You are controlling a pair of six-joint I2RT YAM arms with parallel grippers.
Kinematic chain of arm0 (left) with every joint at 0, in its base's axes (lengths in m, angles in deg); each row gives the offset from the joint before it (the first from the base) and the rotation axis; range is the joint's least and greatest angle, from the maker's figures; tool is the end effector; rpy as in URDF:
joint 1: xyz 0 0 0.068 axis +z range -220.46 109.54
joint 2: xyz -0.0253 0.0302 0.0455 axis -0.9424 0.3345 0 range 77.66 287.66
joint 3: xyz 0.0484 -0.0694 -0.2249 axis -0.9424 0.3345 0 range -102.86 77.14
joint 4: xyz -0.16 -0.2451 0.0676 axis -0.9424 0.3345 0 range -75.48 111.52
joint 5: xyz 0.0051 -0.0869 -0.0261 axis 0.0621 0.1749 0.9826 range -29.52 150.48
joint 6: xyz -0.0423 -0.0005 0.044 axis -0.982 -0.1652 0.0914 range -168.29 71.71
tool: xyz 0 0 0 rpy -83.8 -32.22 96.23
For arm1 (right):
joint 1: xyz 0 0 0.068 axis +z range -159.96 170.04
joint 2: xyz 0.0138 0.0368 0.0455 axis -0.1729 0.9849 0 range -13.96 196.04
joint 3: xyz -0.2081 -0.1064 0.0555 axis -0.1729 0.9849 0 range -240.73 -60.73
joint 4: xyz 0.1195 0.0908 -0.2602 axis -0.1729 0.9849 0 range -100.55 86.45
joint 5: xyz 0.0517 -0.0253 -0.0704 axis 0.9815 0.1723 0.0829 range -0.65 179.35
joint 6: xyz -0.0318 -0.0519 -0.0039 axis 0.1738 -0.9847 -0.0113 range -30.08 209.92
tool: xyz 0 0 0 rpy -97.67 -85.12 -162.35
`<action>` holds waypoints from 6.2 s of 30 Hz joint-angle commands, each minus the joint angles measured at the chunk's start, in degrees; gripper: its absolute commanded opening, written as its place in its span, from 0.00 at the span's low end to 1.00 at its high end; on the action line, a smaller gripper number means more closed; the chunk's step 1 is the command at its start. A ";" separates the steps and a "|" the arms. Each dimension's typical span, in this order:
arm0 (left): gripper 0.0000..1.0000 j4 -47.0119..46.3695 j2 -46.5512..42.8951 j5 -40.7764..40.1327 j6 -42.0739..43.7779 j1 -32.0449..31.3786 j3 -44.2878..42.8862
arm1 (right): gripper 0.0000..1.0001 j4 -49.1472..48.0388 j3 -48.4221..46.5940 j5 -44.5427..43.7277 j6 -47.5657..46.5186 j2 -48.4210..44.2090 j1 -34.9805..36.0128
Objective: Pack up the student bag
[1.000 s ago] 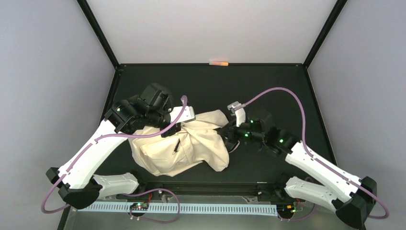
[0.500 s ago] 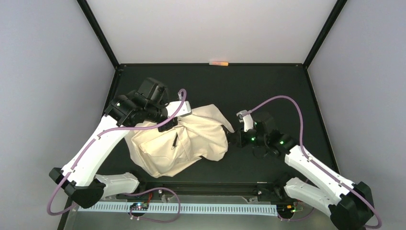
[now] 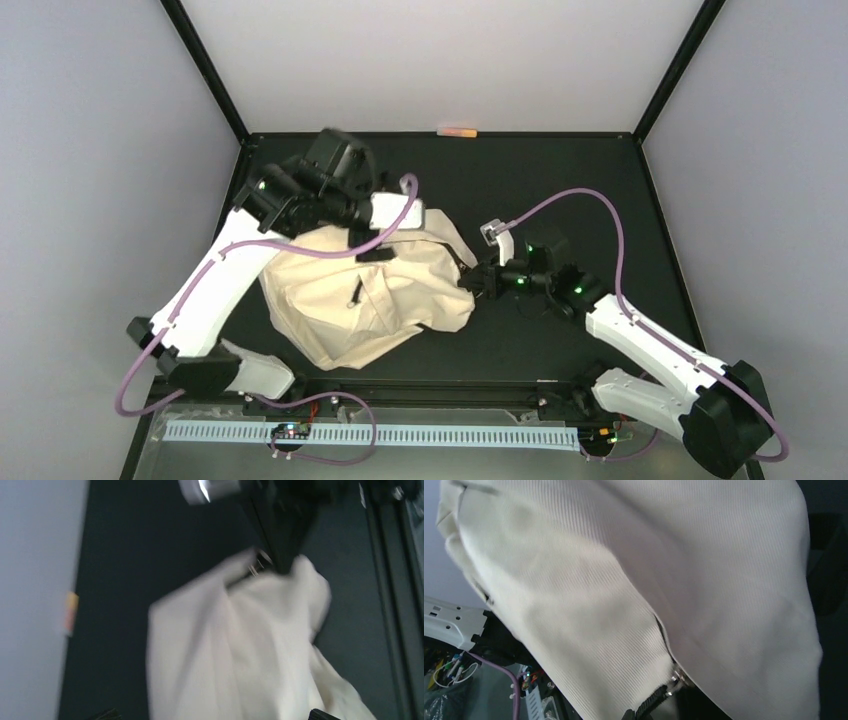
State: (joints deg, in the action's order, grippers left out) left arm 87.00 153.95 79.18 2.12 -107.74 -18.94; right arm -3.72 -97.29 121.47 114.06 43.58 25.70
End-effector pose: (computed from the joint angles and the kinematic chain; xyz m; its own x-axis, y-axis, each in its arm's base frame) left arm 0.2183 -0.1846 0.3973 0.1579 0.7972 -0.5827 0.9519 0.0340 0.3045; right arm 0.2172 0.1857 0.2087 -0.7041 -0.0788 -0.7057 -0.6442 0.4890 0.5881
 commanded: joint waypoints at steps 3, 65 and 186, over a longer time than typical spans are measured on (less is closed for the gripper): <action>0.99 2.20 10.54 8.28 8.27 -3.18 -21.11 | 0.01 -2.67 0.49 1.18 -0.48 0.24 0.33; 0.02 -43.12 32.35 5.25 -27.73 22.17 2.02 | 0.01 -7.33 9.78 3.38 12.76 6.40 -8.95; 0.02 -20.14 14.27 14.07 -20.03 16.10 -10.12 | 0.38 -24.48 -15.27 18.14 -0.68 25.00 -3.42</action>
State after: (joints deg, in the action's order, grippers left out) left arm 67.66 170.47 90.52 -18.21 -90.86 -25.87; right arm -23.02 -110.77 137.95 111.65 68.74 21.20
